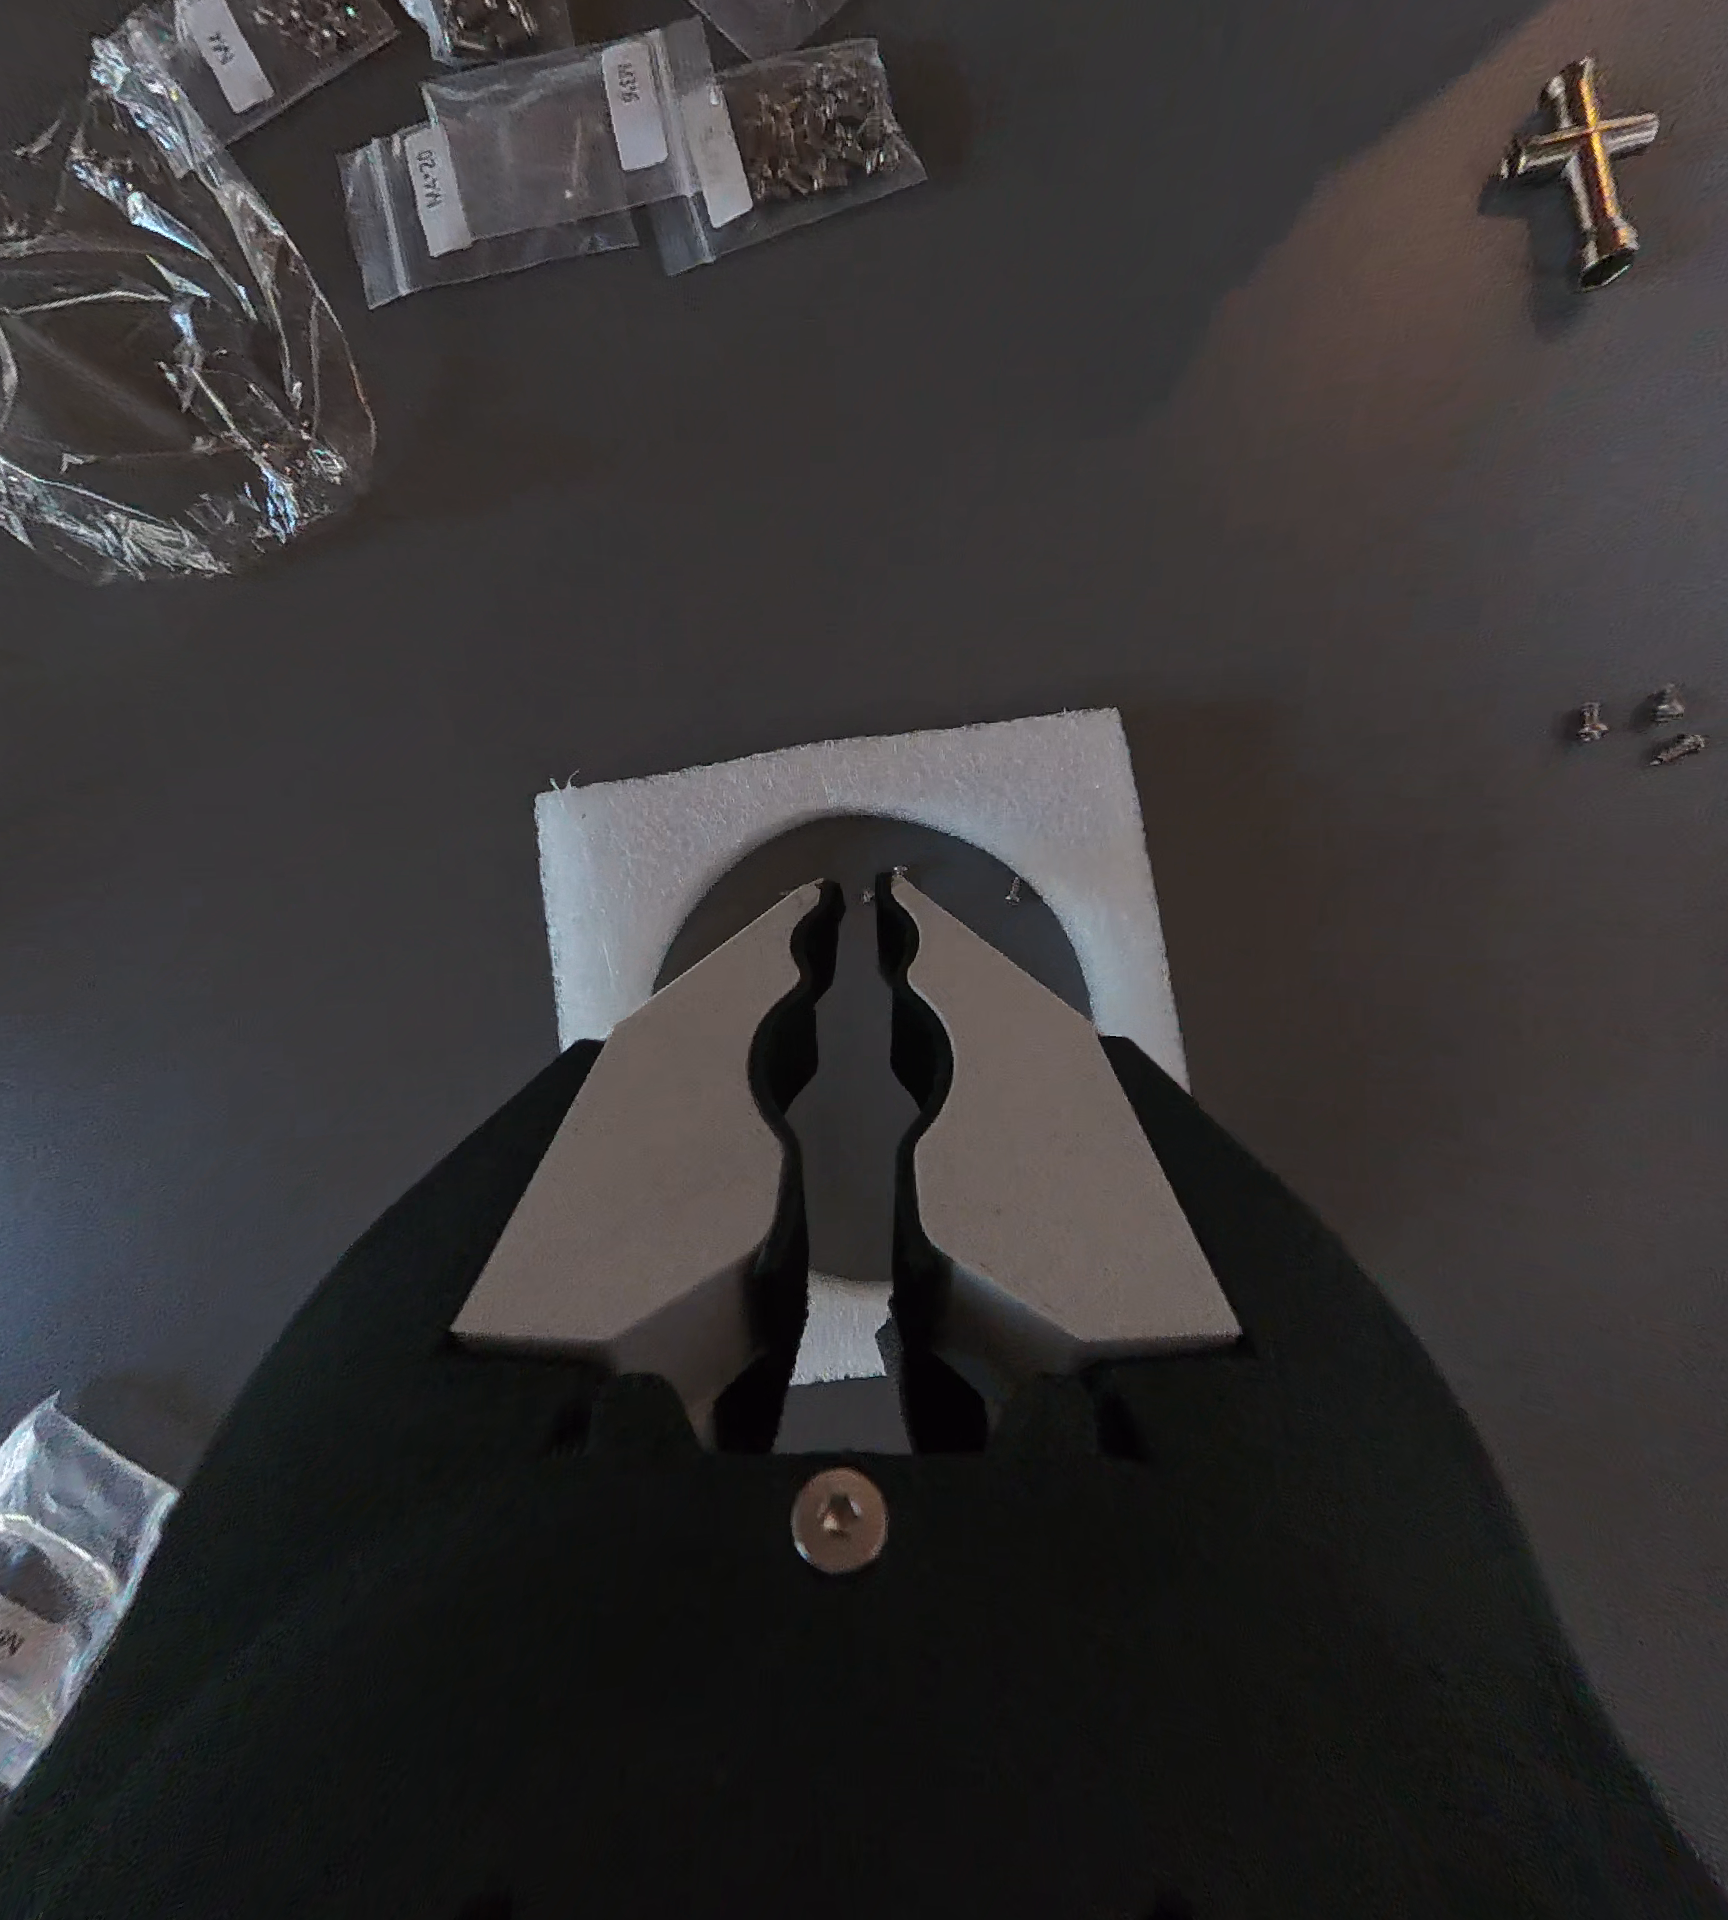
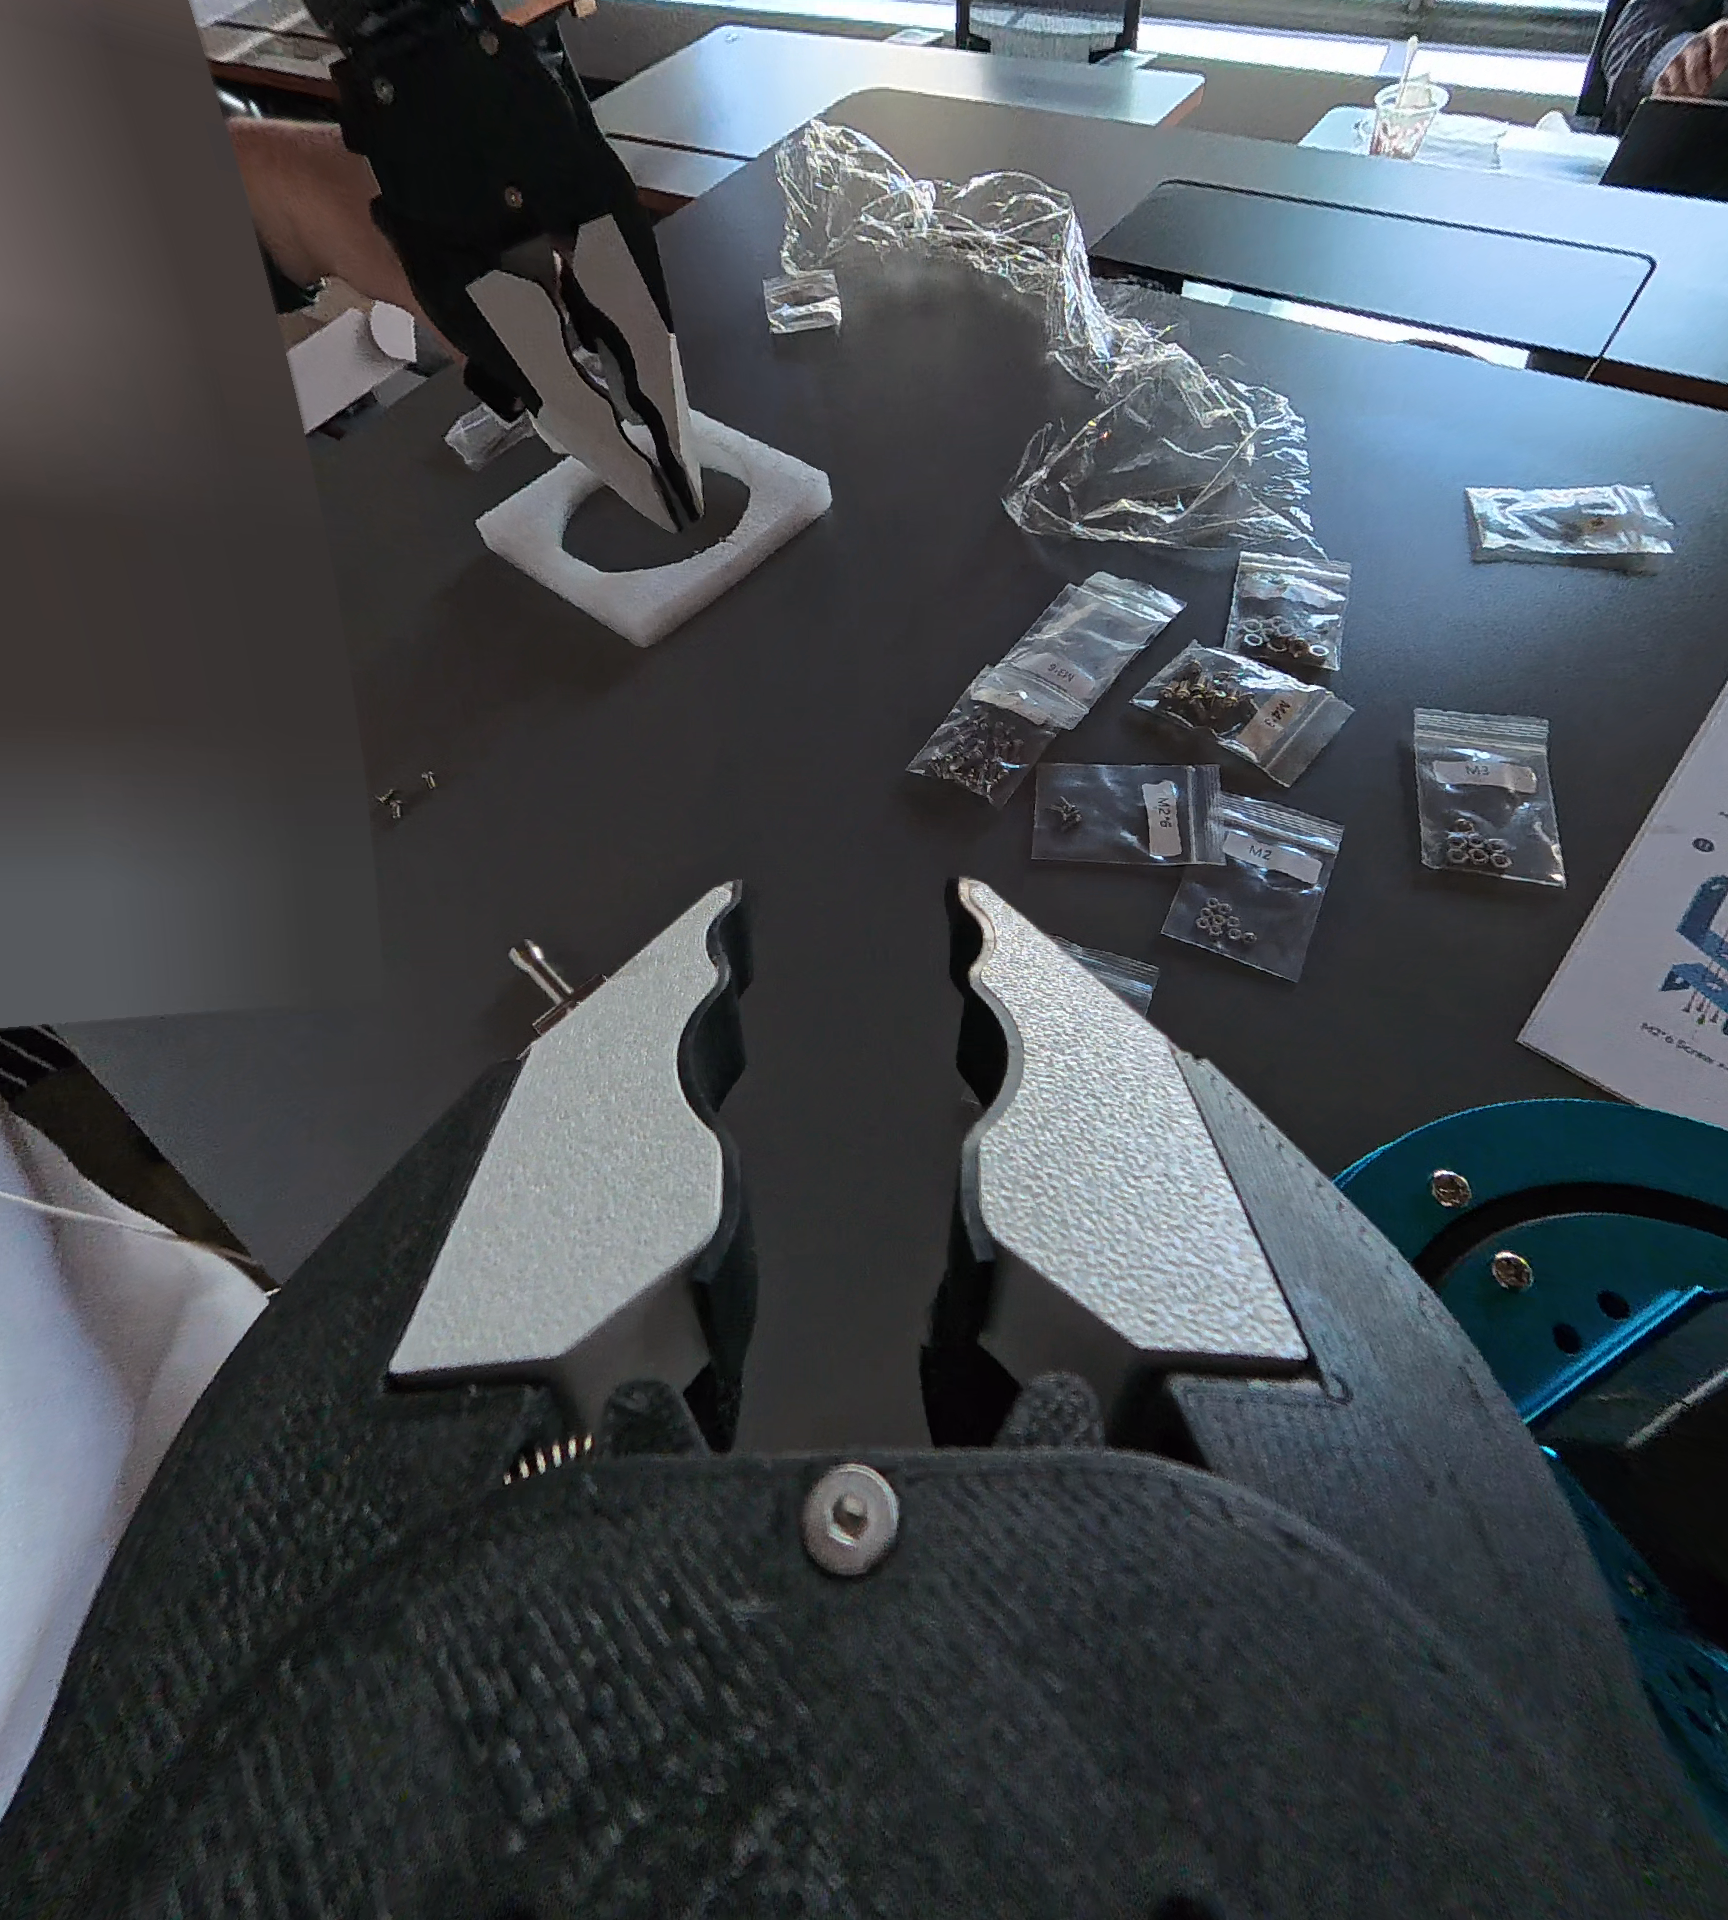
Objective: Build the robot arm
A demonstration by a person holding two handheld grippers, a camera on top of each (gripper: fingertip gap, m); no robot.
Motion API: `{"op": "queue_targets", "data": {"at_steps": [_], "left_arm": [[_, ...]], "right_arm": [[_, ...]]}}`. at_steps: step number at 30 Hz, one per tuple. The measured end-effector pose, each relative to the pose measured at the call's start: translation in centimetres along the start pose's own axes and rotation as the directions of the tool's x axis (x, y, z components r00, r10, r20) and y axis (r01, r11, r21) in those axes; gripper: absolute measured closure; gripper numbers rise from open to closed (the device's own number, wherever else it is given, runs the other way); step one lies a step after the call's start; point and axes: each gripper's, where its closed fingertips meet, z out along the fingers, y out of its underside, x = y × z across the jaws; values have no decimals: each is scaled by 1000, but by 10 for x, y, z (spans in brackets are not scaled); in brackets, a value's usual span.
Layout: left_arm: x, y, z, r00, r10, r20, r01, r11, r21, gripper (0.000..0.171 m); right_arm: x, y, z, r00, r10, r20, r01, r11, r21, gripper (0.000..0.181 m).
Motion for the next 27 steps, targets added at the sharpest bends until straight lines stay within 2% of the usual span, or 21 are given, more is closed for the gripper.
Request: {"op": "queue_targets", "data": {"at_steps": [3, 16, 21, 27], "left_arm": [[2, -3, 0, 998, -35, -55, 36, 999, 20, 165], [5, 4, 11, 994, -43, -105, 43, 999, -3, 170], [5, 4, 10, 996, -42, -81, 42, 999, 4, 171], [-1, 11, 0, 995, -103, -9, 104, 994, 38, 171]], "right_arm": [[2, 2, 1, 1000, 11, 0, -11, 1000, -5, 144], [3, 12, -5, 1000, 26, -15, -27, 999, -25, 144], [2, 18, -8, 999, 33, -22, -34, 999, -33, 144], [2, 21, -14, 998, 49, -29, -50, 999, -19, 144]]}}
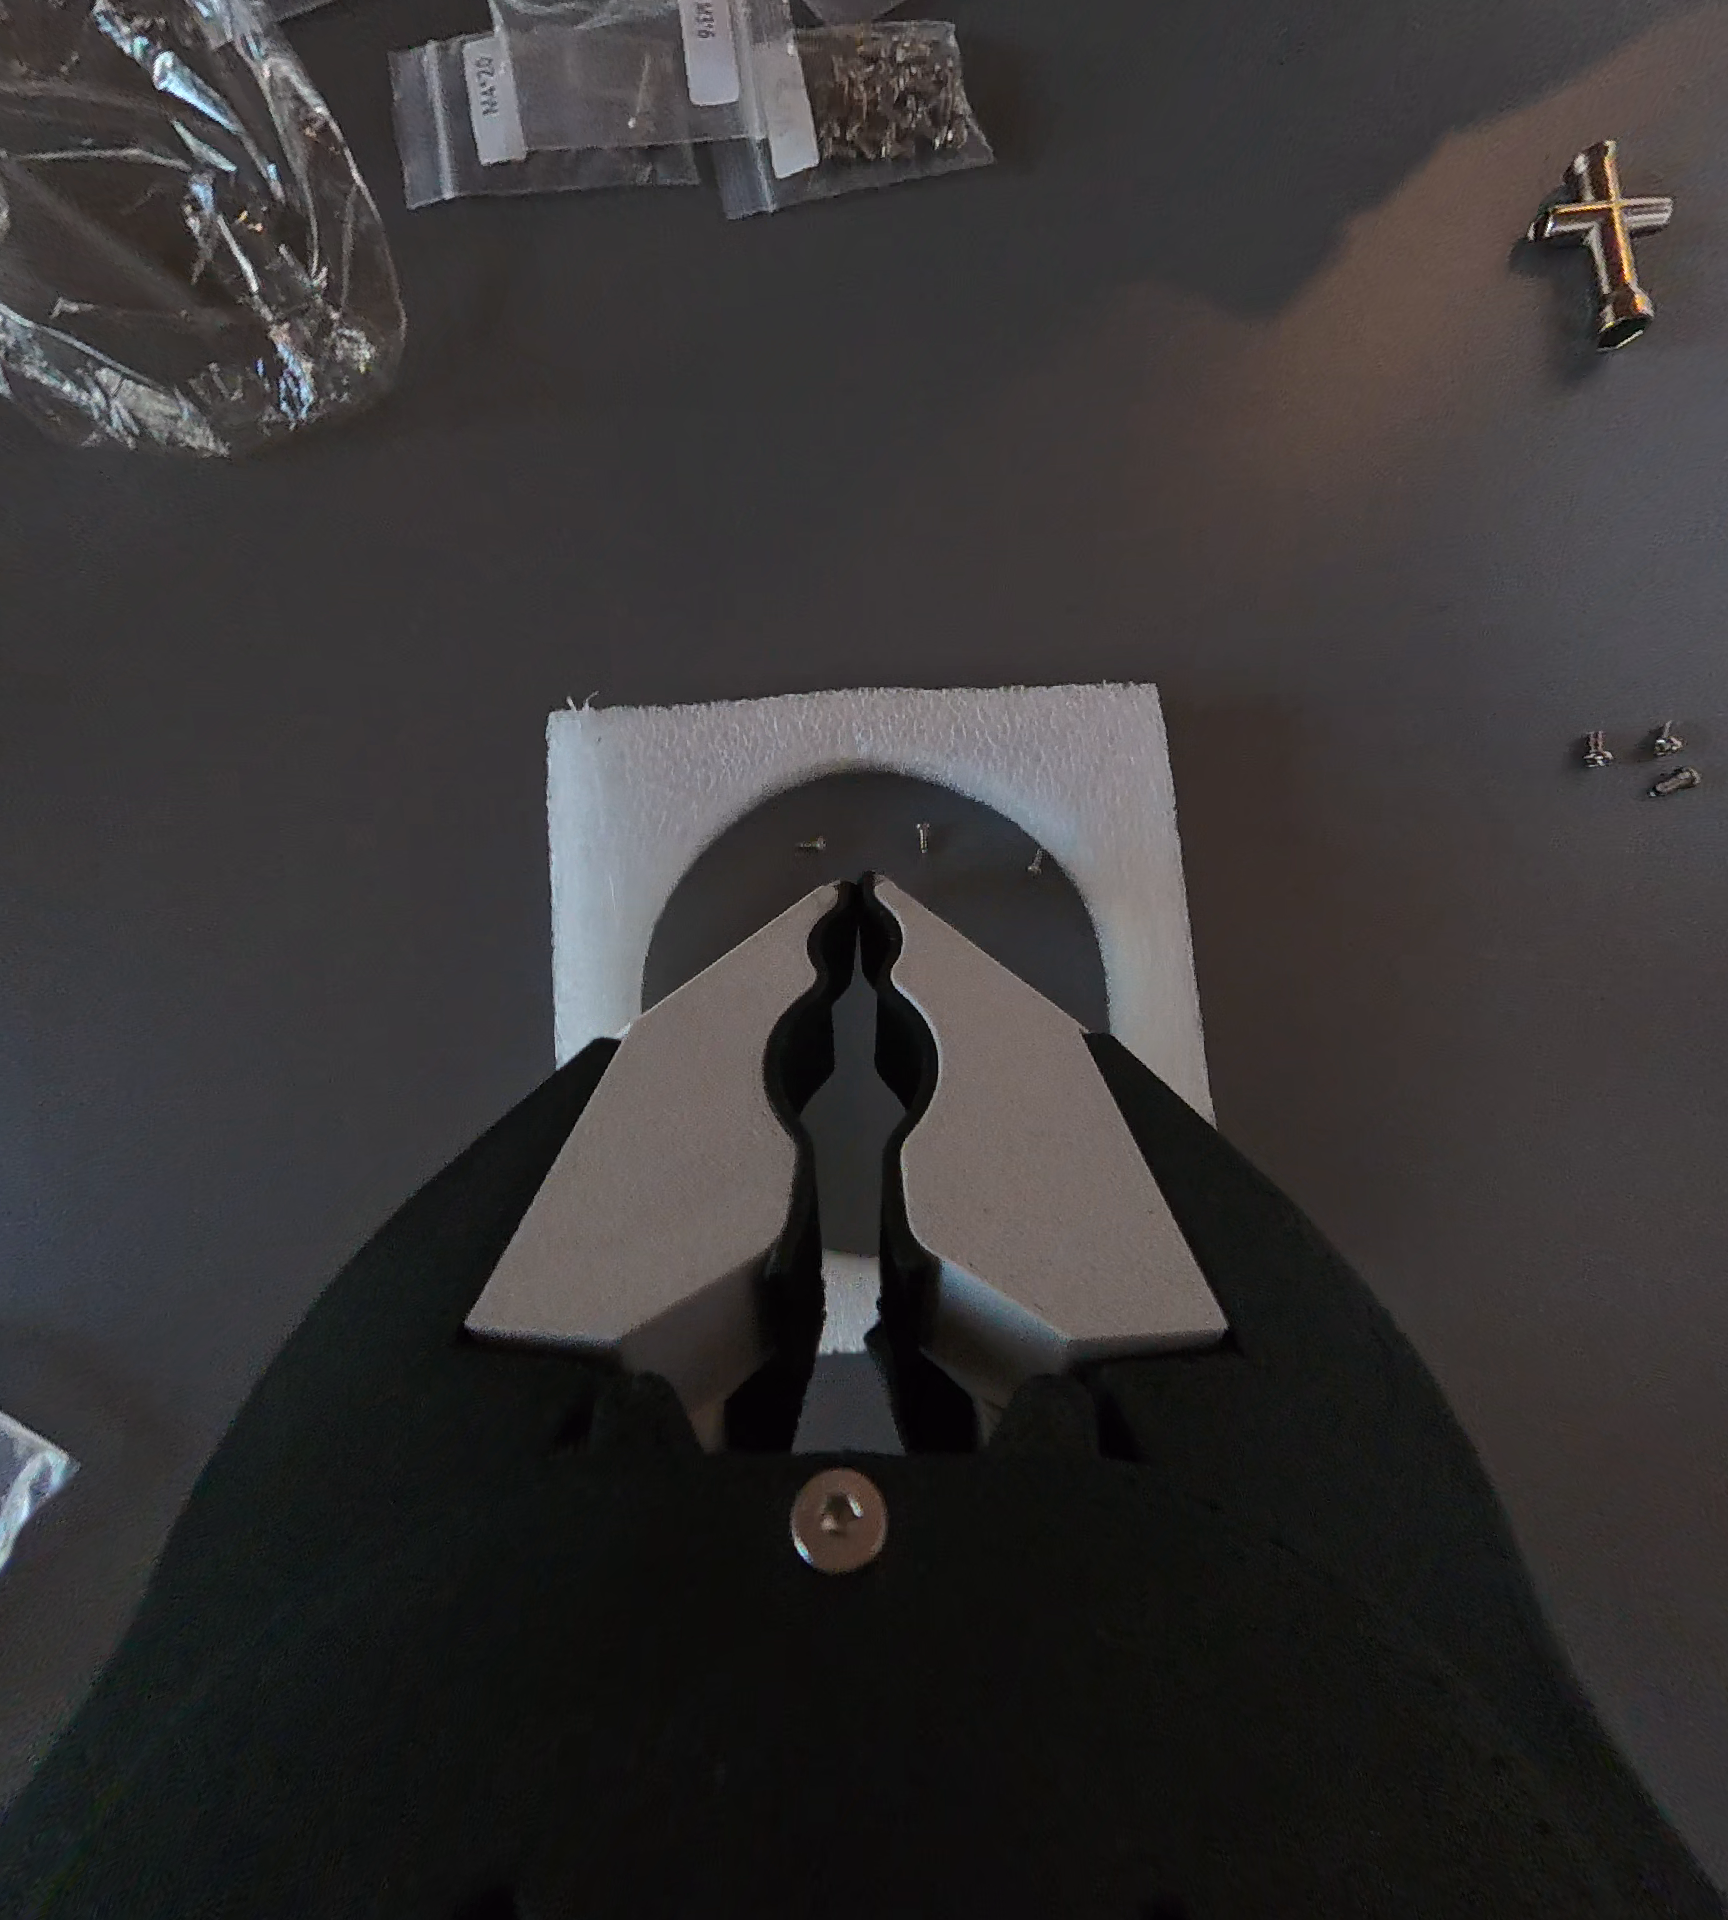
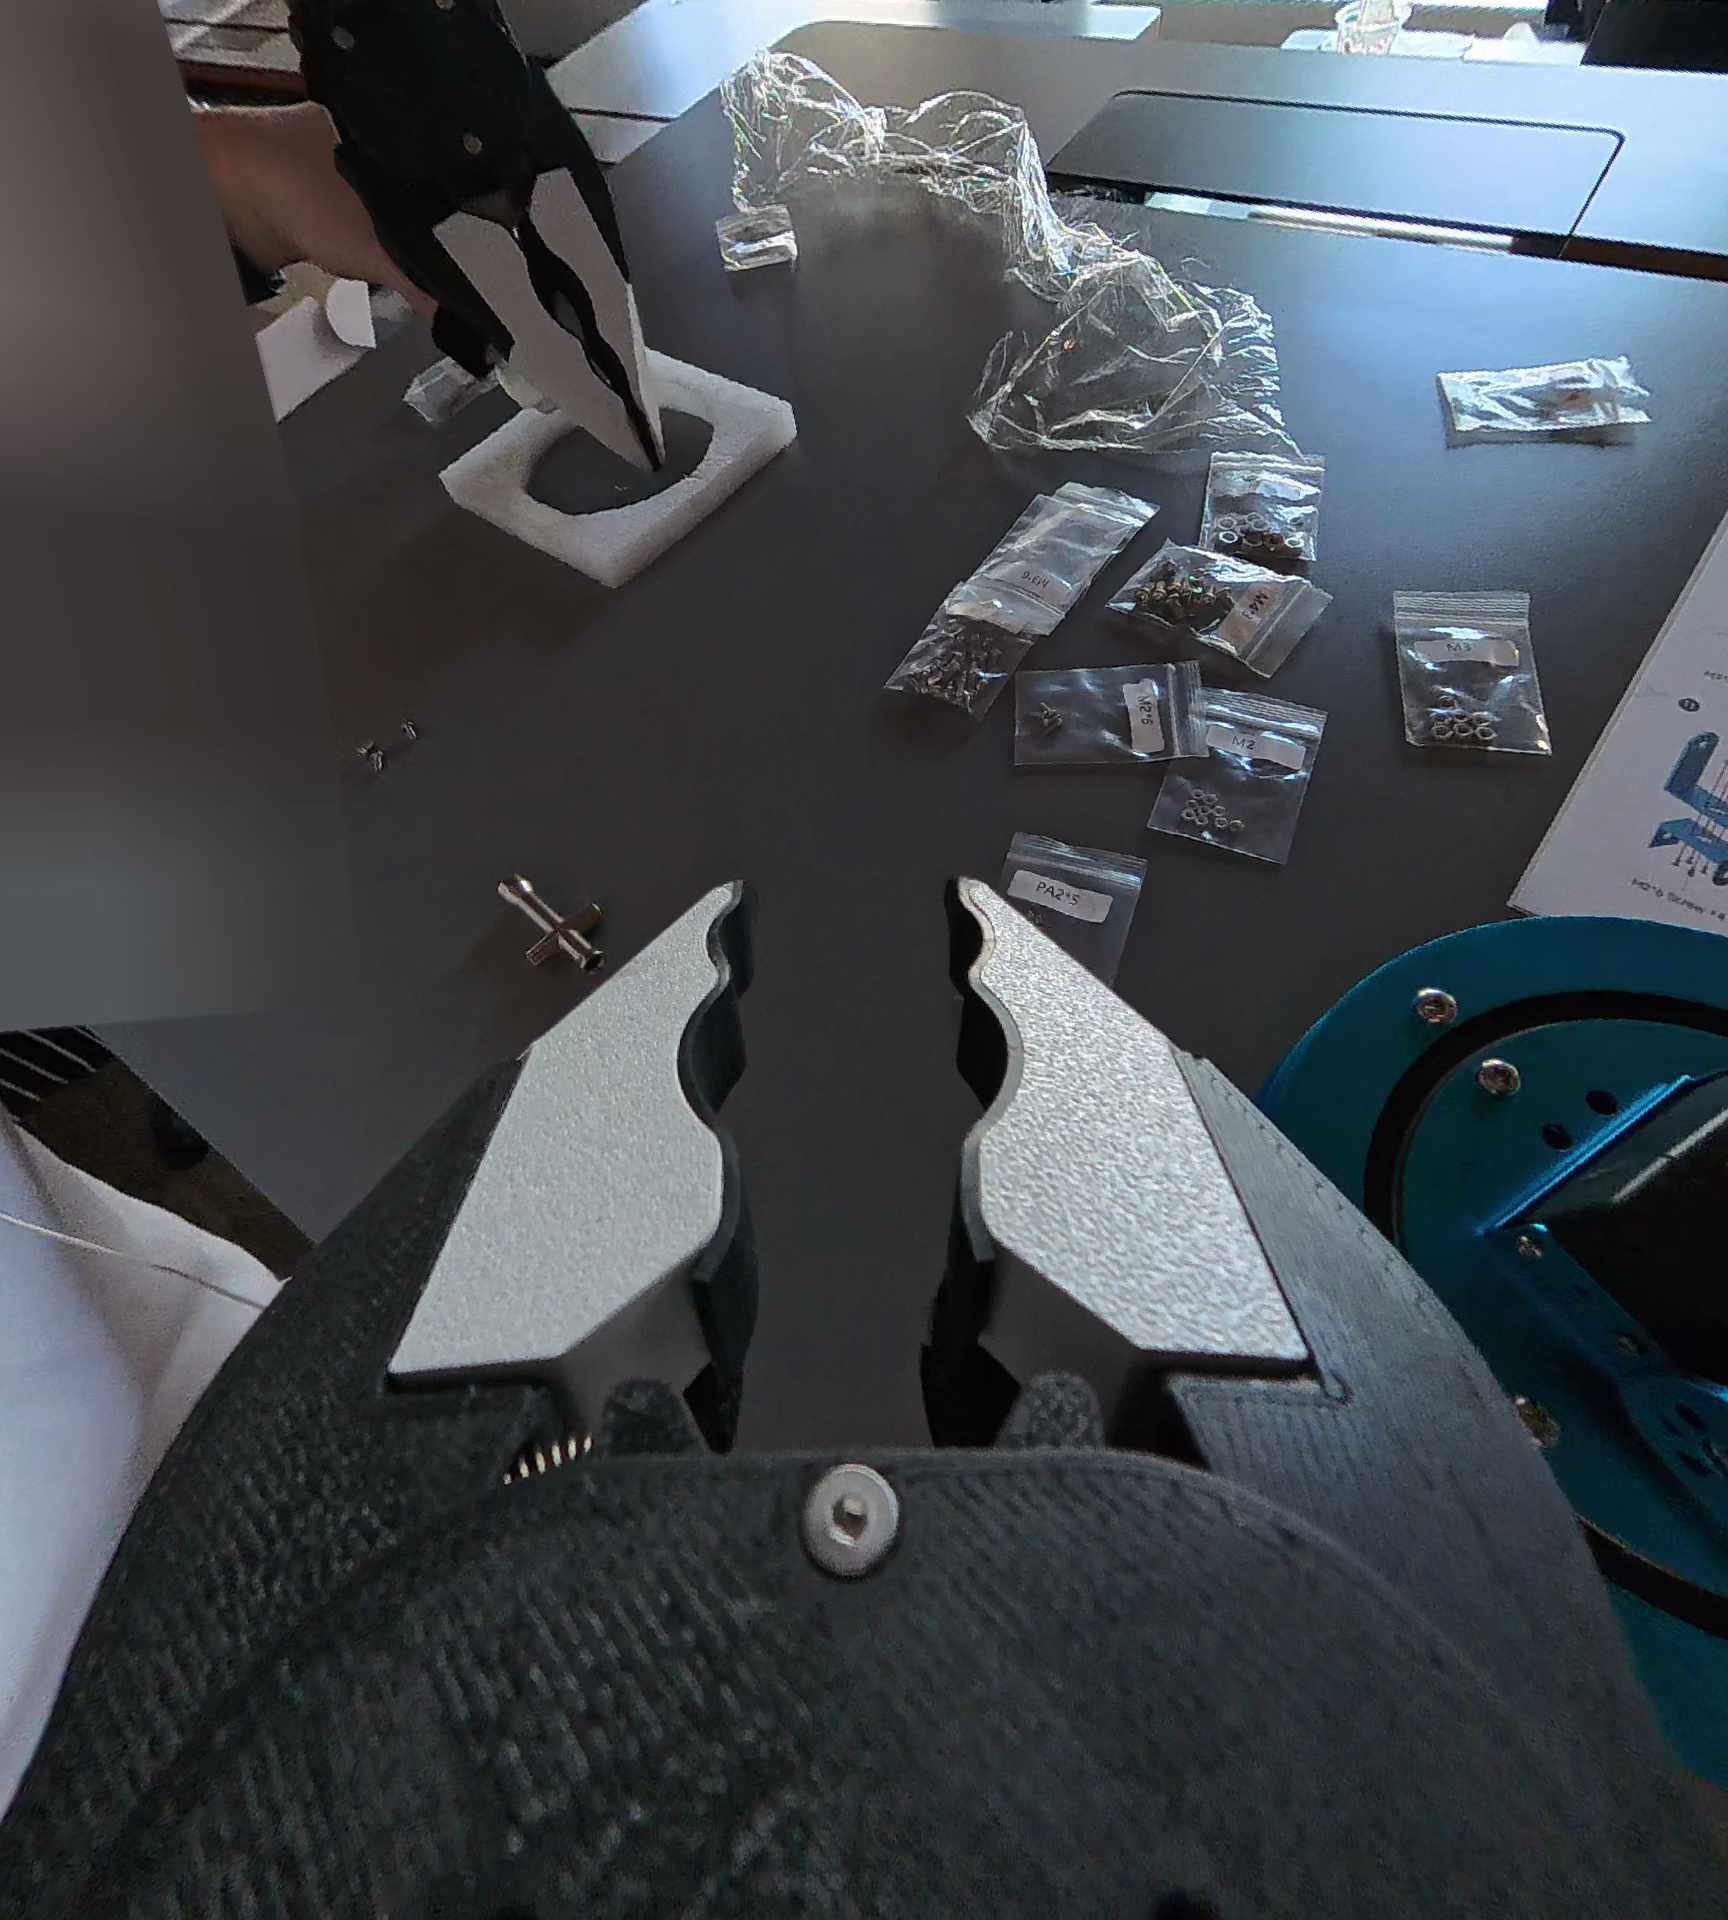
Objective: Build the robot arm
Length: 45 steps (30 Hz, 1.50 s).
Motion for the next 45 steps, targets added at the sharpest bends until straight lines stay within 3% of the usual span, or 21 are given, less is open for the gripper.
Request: {"op": "queue_targets", "data": {"at_steps": [5, 10, 14, 17, 20, 23, 25, 28, 30, 32, 34, 36, 38, 42, 45], "left_arm": [[2, 4, -15, 996, -81, 46, 78, 995, 69, 168], [4, 10, -21, 992, -106, 73, 102, 994, 48, 159], [8, -2, -23, 991, -97, 89, 88, 992, 95, 158], [20, -26, -34, 982, -147, 116, 122, 972, 199, 159], [51, -73, -34, 974, -179, 139, 129, 942, 309, 151], [90, -139, -5, 974, -11, 228, -68, 940, 335, 134], [106, -181, 28, 901, 229, 367, -328, 916, 233, 125], [110, -236, 78, 619, 566, 545, -676, 737, 4, 118], [108, -263, 112, 434, 702, 565, -794, 594, -128, 117], [106, -284, 137, 317, 753, 576, -841, 504, -197, 115], [108, -297, 156, 249, 774, 582, -868, 445, -221, 115], [110, -300, 170, 188, 793, 579, -882, 396, -255, 116], [111, -303, 180, 145, 797, 586, -886, 369, -282, 115], [101, -299, 197, 151, 803, 576, -867, 388, -314, 114], [95, -301, 202, 87, 796, 599, -865, 358, -351, 128]], "right_arm": [[1, 5, -5, 1000, -2, -19, 2, 1000, 0, 144], [1, 7, -13, 999, 13, -34, -13, 1000, 11, 144], [7, 11, -26, 995, -31, -95, 30, 1000, -6, 143], [22, 16, -63, 971, -104, -216, 105, 994, -11, 139], [55, 29, -124, 841, -281, -462, 293, 955, -47, 132], [82, 52, -154, 644, -487, -591, 492, 854, -168, 117], [96, 66, -149, 539, -602, -589, 572, 775, -269, 104], [106, 61, -133, 365, -732, -574, 723, 612, -321, 102], [108, 56, -121, 264, -785, -560, 796, 505, -333, 102], [109, 52, -111, 178, -818, -547, 843, 414, -344, 103], [100, 55, -100, 133, -854, -502, 888, 328, -322, 113], [79, 60, -93, 53, -880, -471, 950, 190, -247, 129], [82, 64, -88, -37, -887, -461, 958, 99, -268, 133], [109, 70, -78, -62, -912, -406, 936, 88, -340, 128], [107, 59, -80, -120, -895, -431, 945, 30, -326, 149]]}}
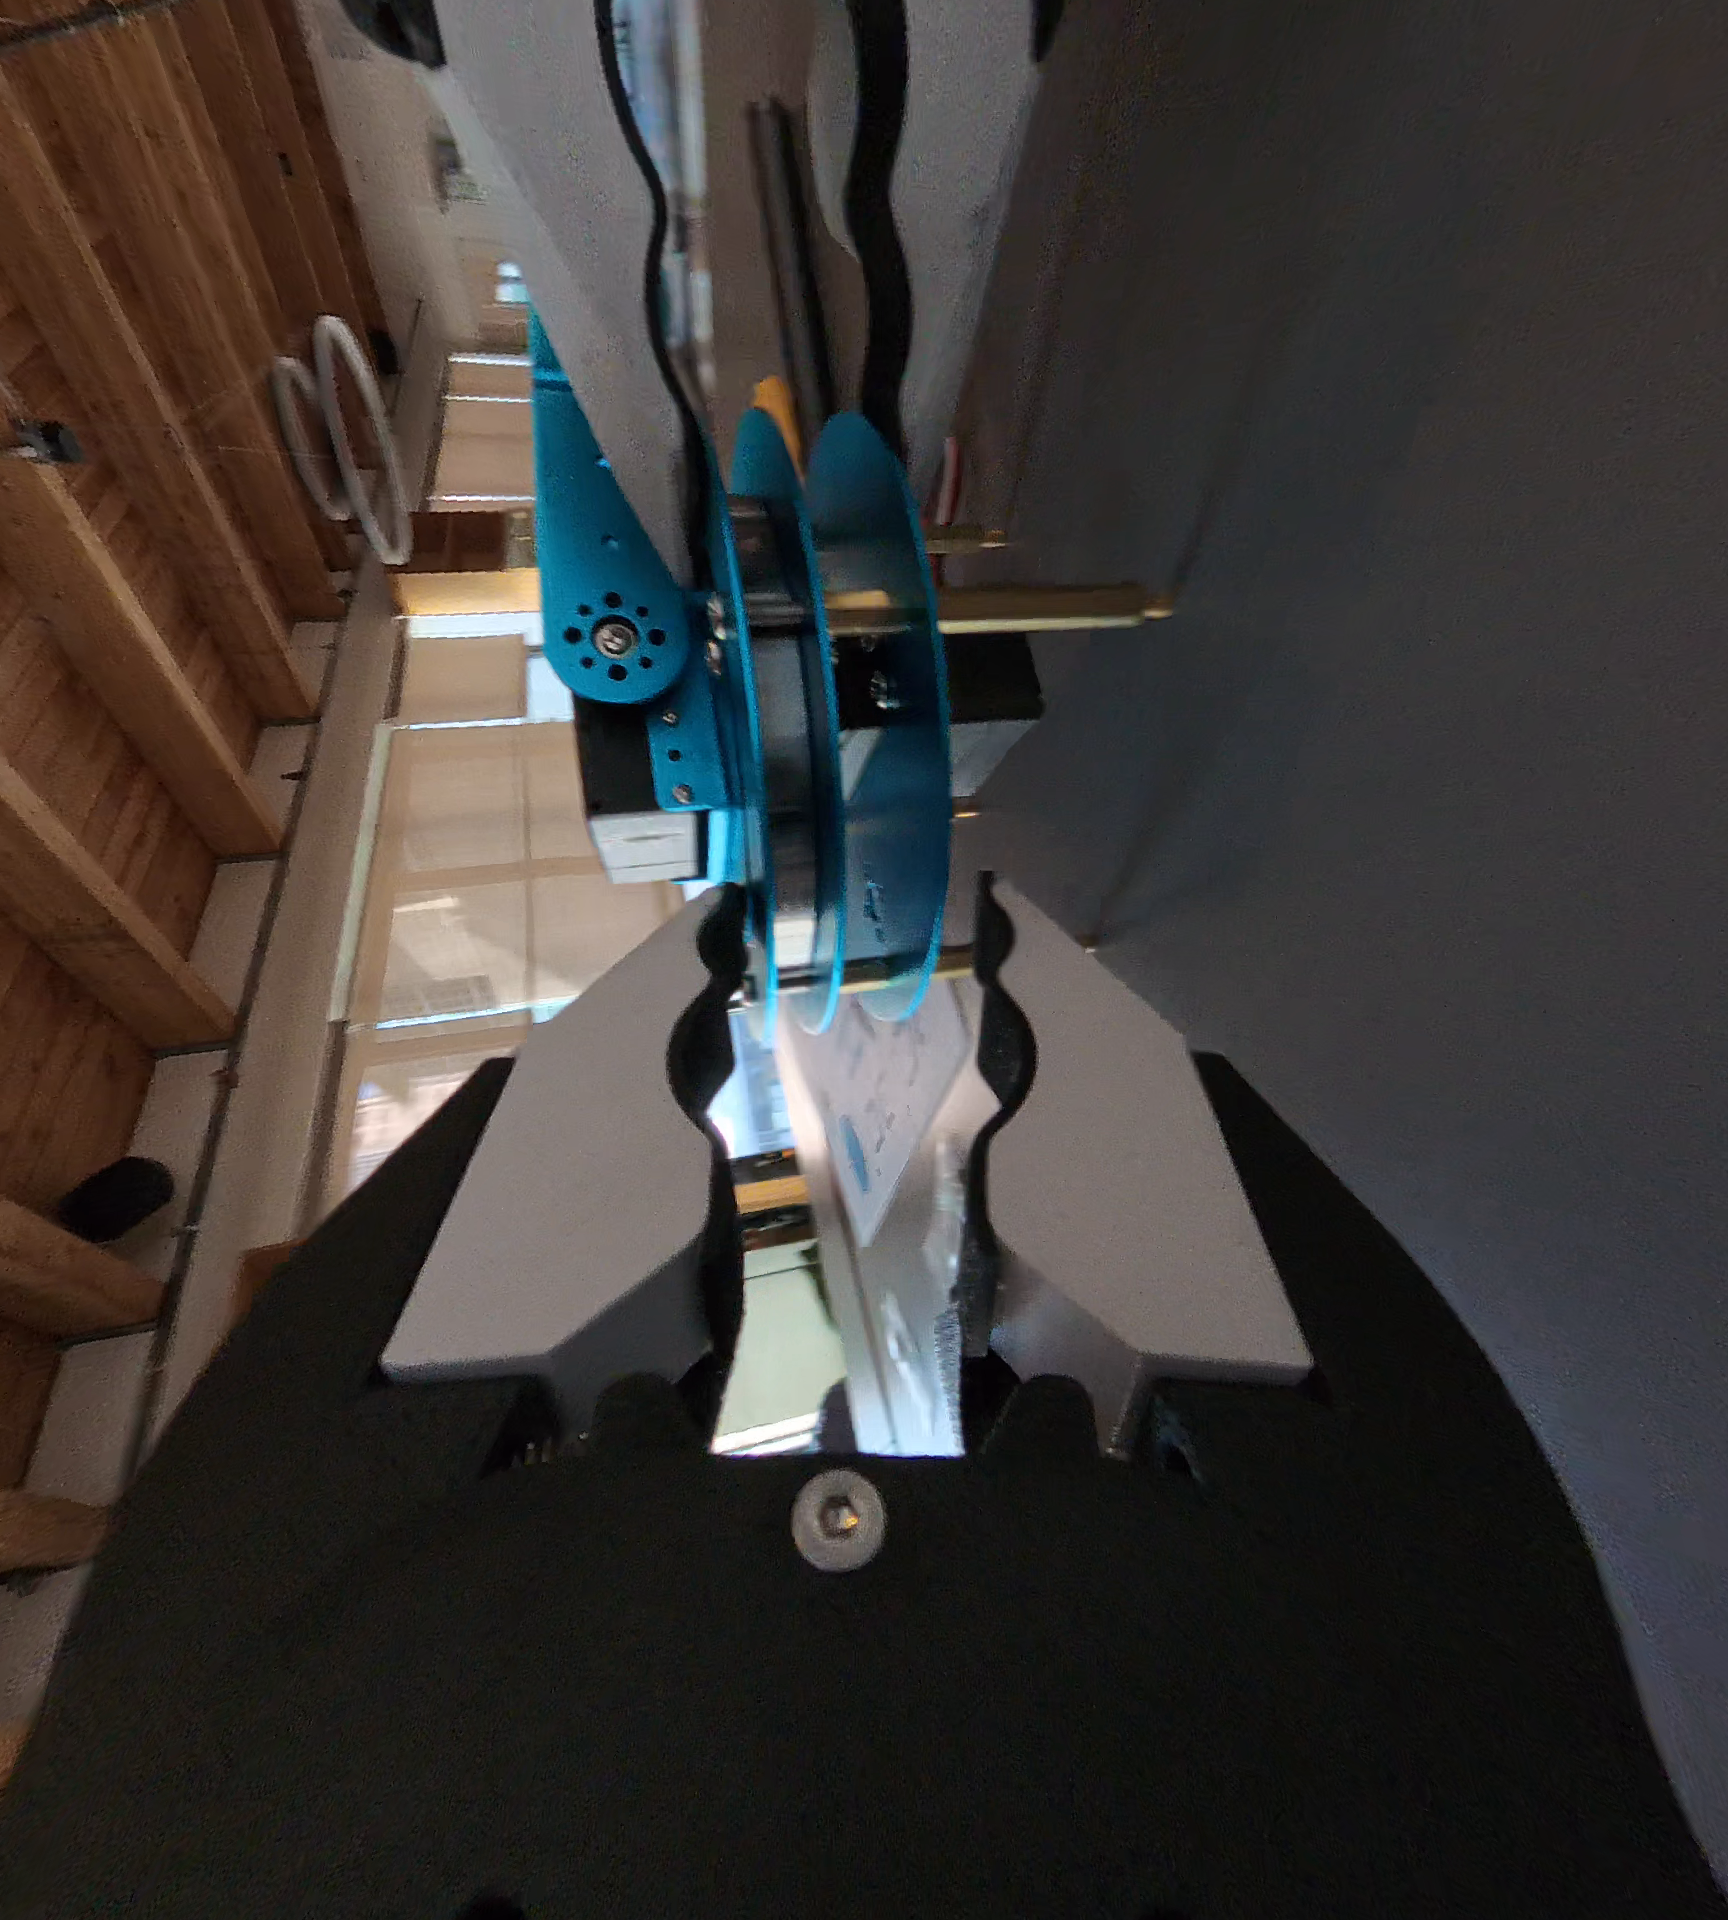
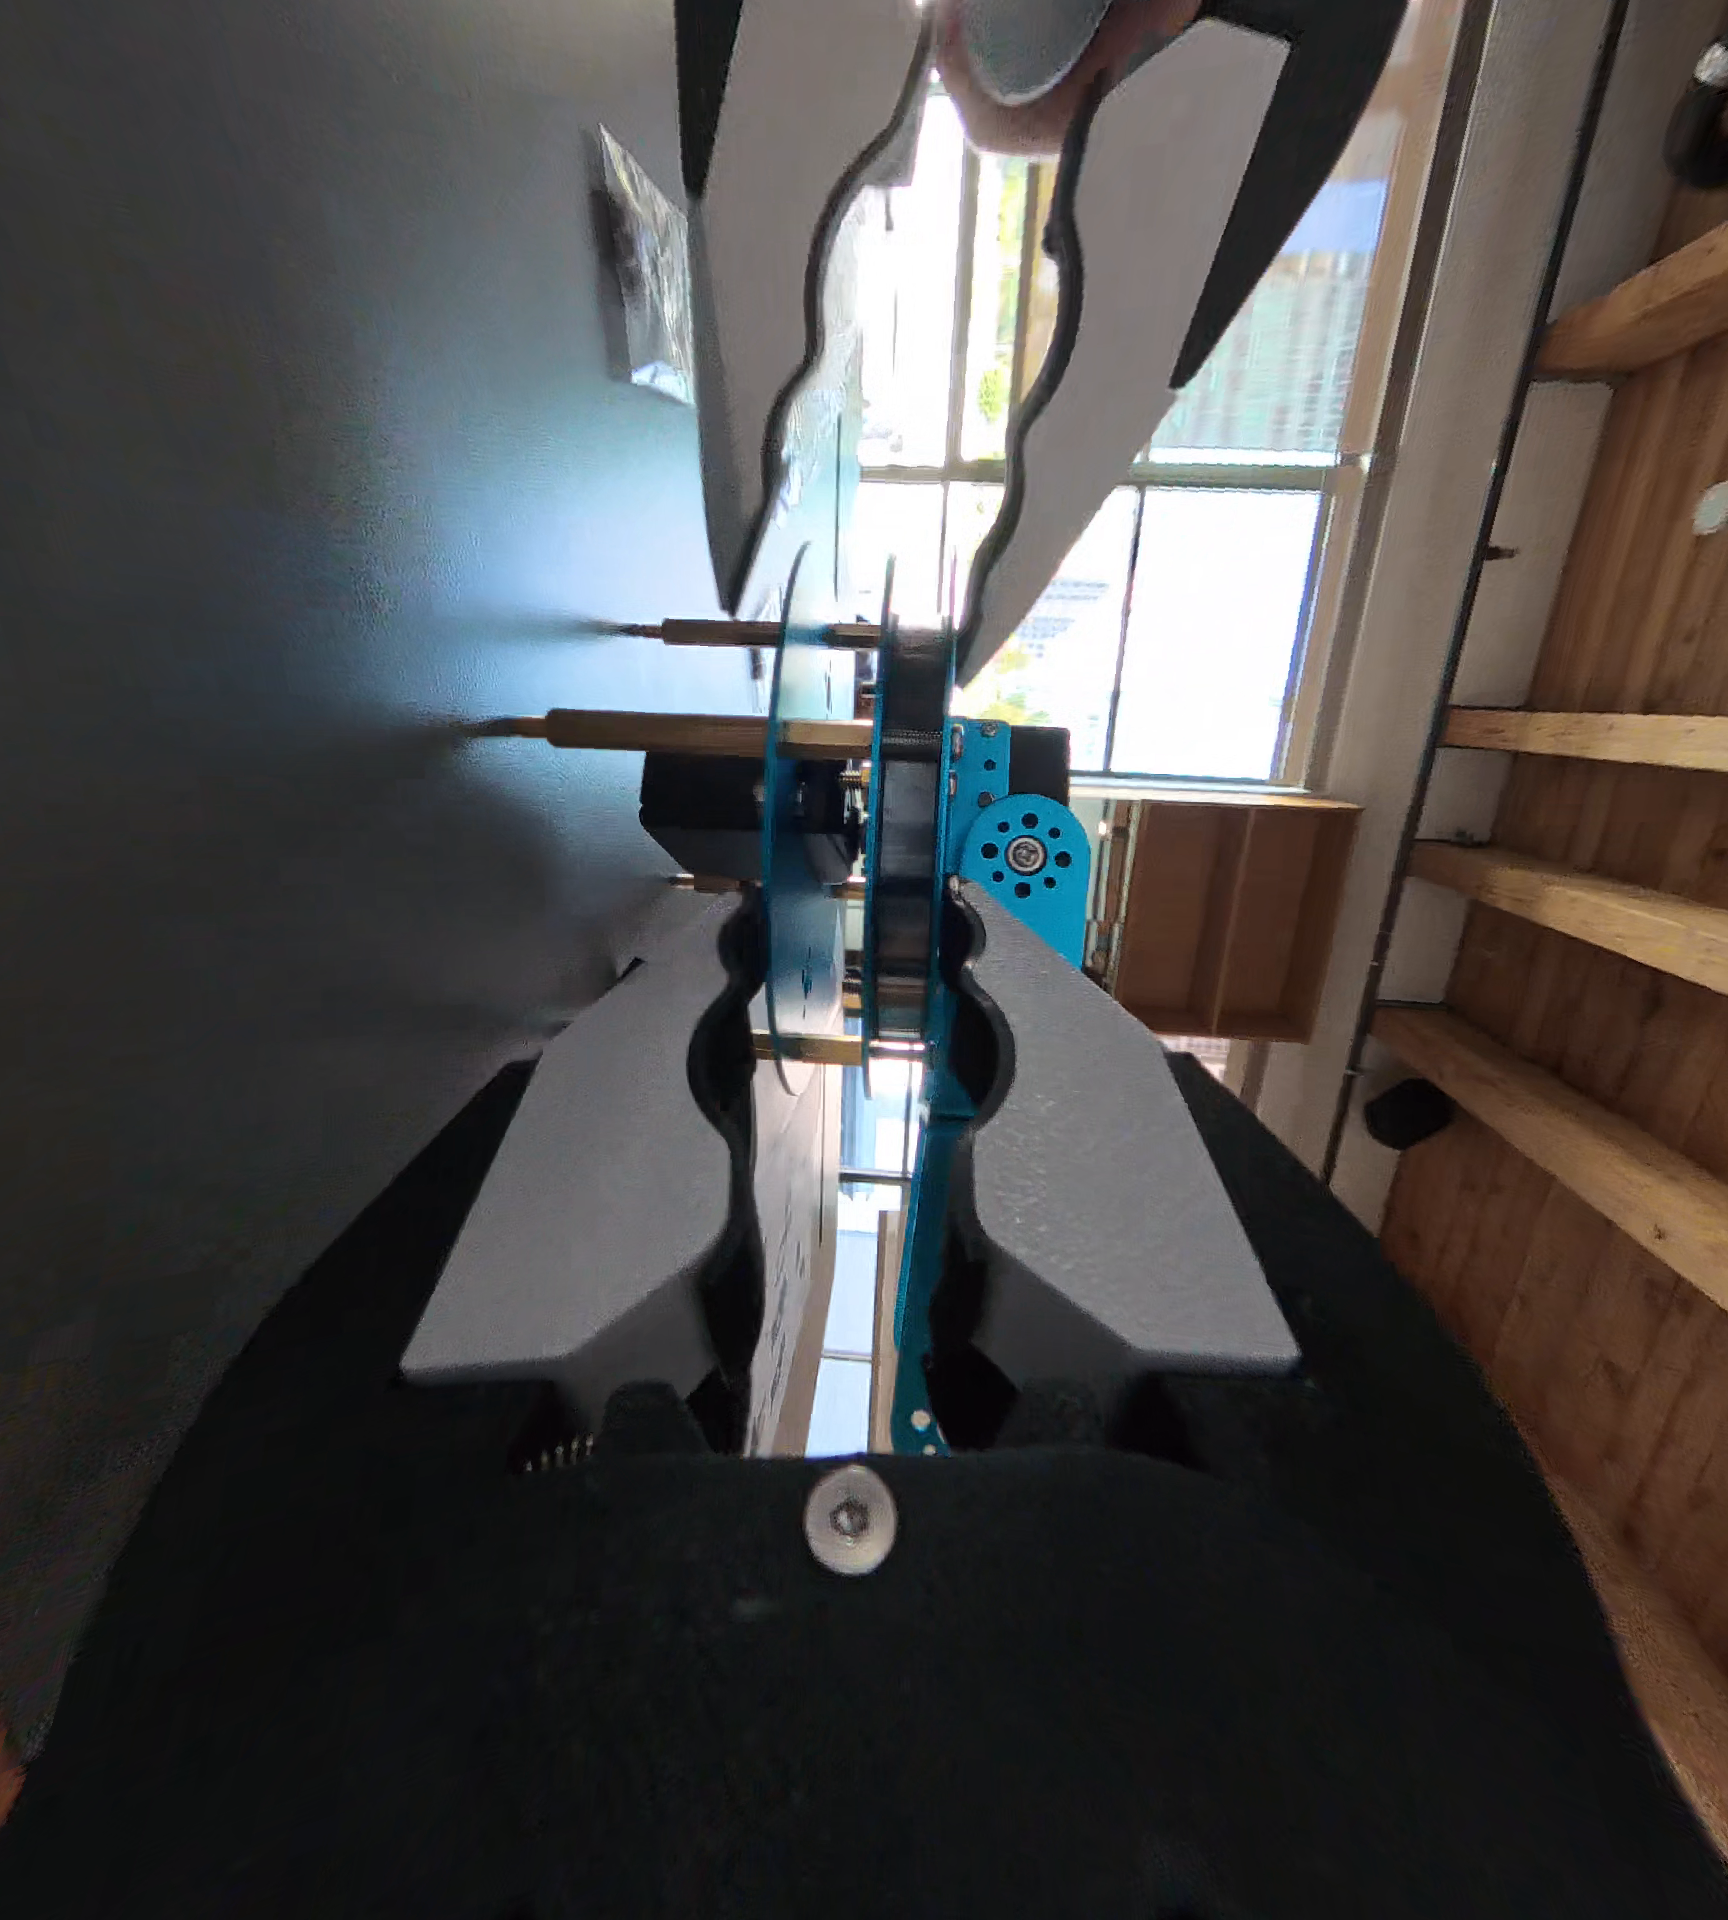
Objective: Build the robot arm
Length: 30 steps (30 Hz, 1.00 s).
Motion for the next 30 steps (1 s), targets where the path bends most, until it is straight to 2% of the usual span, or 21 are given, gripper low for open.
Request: {"op": "queue_targets", "data": {"at_steps": [2, 7, 11, 15, 22, 26, 30], "left_arm": [[-3, 2, 2, 999, 31, 34, -30, 999, -19, 135], [-11, 1, -9, 996, -57, 72, 61, 996, -65, 139], [-15, 7, -30, 990, -107, 96, 120, 983, -136, 139], [-17, 25, -70, 974, -189, 124, 214, 949, -231, 140], [-4, 73, -159, 941, -321, 110, 337, 849, -407, 139], [6, 101, -200, 923, -366, 116, 377, 808, -452, 140], [21, 112, -227, 901, -422, 97, 416, 783, -462, 140]], "right_arm": [[1, -2, 2, 1000, 29, 6, -29, 999, 22, 149], [13, -10, -2, 996, 61, 63, -66, 994, 92, 150], [24, -30, -3, 993, 35, 111, -52, 987, 155, 150], [40, -65, 9, 987, 17, 163, -59, 966, 253, 150], [58, -140, 64, 959, -15, 284, -110, 902, 417, 150], [63, -182, 96, 949, -8, 316, -144, 880, 453, 150], [58, -212, 112, 929, 6, 369, -187, 871, 454, 150]]}}
